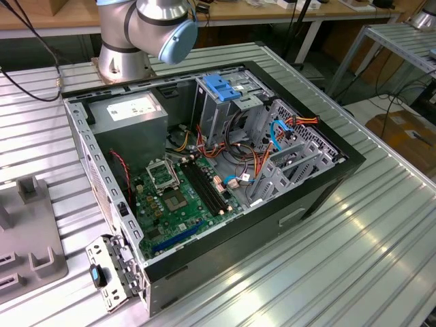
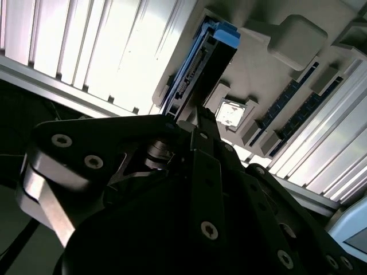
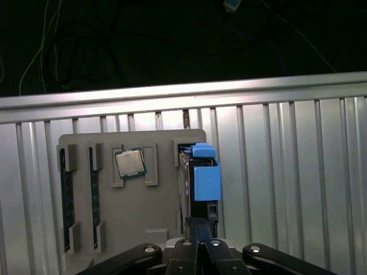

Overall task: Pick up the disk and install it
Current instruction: 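Pick up the disk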

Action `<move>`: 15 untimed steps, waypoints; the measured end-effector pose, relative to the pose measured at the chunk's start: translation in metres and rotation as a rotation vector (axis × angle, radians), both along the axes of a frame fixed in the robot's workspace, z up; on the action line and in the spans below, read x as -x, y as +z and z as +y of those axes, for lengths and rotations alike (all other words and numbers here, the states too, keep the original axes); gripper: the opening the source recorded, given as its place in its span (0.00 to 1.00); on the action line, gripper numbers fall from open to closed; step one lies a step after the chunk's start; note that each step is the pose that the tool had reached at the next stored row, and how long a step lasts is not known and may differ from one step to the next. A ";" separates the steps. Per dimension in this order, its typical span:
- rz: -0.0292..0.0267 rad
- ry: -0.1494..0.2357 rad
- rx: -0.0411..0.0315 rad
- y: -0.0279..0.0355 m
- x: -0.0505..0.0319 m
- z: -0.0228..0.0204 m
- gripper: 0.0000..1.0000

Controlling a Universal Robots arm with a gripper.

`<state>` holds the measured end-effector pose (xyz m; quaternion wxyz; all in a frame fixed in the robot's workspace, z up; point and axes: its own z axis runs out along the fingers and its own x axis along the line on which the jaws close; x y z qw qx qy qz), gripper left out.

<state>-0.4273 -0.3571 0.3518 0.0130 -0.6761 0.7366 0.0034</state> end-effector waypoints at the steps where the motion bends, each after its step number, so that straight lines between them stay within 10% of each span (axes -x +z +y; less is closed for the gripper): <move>1: 0.0001 0.000 0.0000 0.0000 0.0000 0.0000 0.11; 15: 0.0001 0.000 0.0000 -0.0049 0.0000 0.0018 0.11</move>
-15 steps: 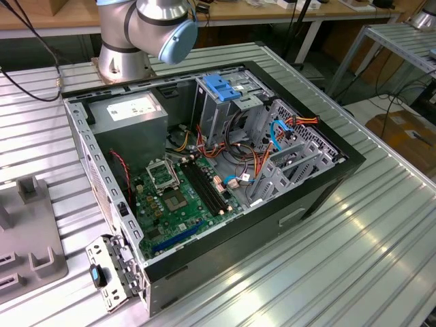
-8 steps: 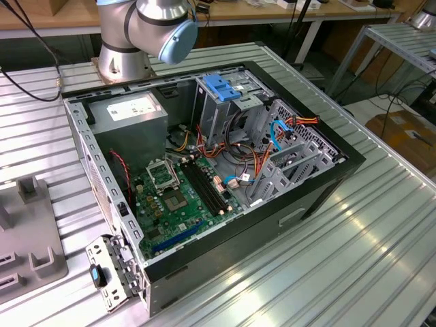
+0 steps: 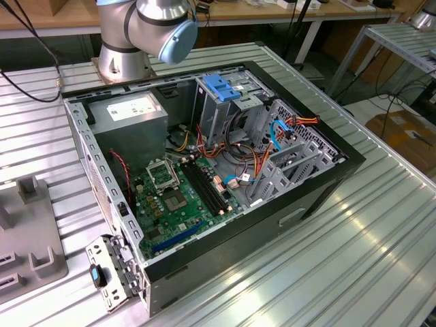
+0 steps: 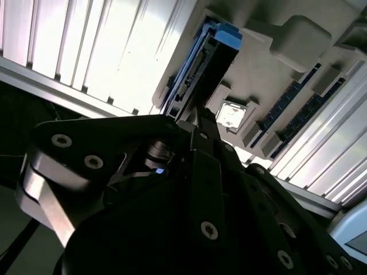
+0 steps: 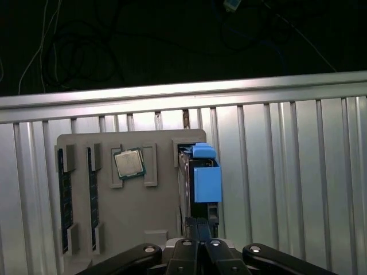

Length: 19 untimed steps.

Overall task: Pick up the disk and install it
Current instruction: 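Pick up the disk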

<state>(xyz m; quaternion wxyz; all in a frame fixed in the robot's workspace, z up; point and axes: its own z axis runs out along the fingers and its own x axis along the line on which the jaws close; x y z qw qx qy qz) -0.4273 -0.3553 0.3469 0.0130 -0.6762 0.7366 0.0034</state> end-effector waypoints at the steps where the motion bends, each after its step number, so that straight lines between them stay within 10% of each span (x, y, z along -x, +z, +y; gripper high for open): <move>1: 0.0000 0.000 -0.0001 -0.0004 0.0000 0.0007 0.11; 19: 0.0000 0.000 -0.0004 -0.0020 0.0000 0.0036 0.11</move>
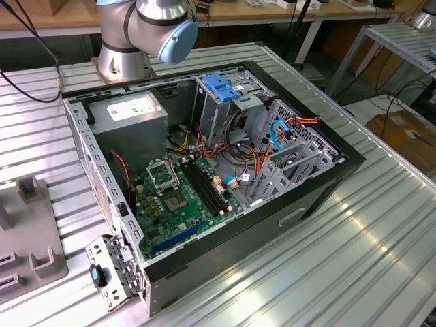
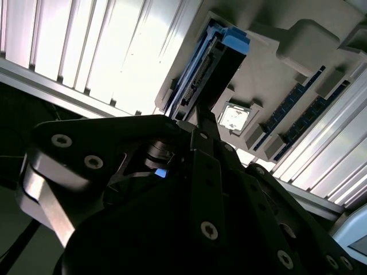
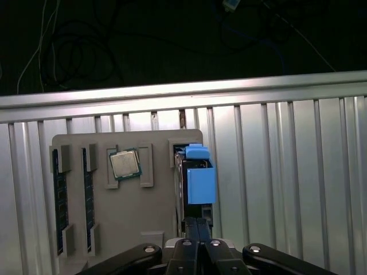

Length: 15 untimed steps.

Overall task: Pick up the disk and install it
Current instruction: 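Pick up the disk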

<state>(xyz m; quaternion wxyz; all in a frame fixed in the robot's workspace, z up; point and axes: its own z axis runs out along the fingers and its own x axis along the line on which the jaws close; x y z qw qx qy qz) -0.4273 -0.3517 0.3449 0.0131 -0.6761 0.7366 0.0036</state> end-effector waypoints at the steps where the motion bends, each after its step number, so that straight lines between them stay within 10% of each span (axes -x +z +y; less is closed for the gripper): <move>1: 0.0000 0.000 0.0000 0.0000 0.0000 0.0002 0.11; 13: -0.0001 0.000 0.0000 0.0000 0.0000 0.0006 0.11; 15: 0.0000 0.000 0.0000 0.0000 0.0000 0.0007 0.36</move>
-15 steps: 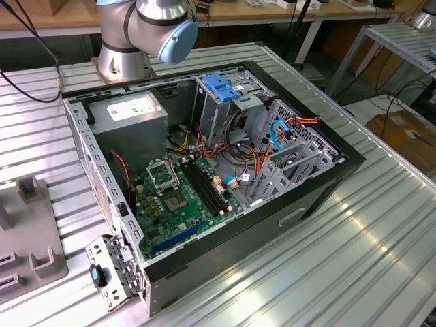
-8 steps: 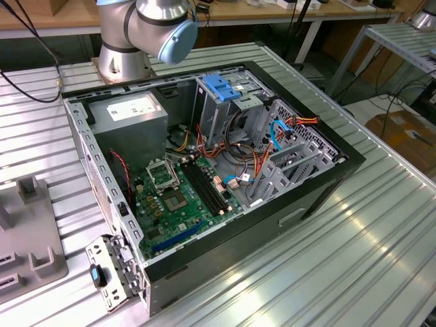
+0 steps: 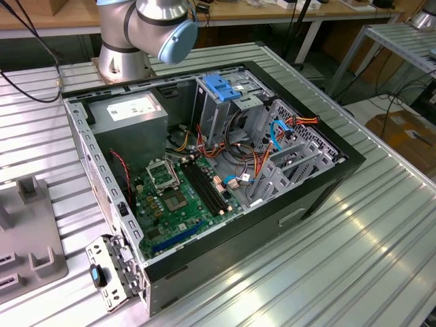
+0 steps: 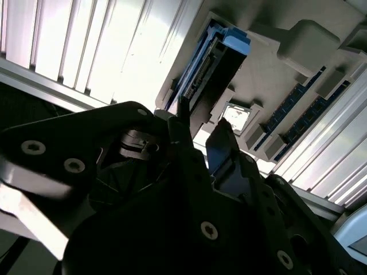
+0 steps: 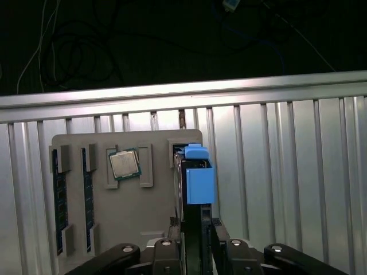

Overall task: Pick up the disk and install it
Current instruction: 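Pick up the disk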

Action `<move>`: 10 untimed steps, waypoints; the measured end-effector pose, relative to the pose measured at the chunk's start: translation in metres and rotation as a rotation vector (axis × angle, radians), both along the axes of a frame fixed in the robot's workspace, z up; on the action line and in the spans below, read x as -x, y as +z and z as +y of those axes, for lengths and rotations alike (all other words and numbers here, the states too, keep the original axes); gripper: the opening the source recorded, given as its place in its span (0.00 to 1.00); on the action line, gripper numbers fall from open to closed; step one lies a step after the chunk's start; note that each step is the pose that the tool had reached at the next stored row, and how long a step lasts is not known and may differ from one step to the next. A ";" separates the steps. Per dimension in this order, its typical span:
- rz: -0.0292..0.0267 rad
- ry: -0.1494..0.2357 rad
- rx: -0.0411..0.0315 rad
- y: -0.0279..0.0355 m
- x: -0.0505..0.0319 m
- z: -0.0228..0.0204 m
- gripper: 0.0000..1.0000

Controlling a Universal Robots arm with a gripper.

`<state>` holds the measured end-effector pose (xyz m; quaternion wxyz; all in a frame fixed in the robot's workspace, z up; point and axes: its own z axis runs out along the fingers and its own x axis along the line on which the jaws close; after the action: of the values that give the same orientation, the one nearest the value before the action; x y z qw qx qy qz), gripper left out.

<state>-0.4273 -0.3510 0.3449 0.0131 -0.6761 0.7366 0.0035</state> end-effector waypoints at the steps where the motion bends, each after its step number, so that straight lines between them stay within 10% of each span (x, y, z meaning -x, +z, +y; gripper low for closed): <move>1: 0.0000 0.000 0.0000 0.0000 0.0000 0.0000 0.42; 10: 0.0000 0.000 -0.0001 -0.0094 0.0000 0.0001 0.48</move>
<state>-0.4273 -0.3510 0.3355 0.0131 -0.6762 0.7366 0.0036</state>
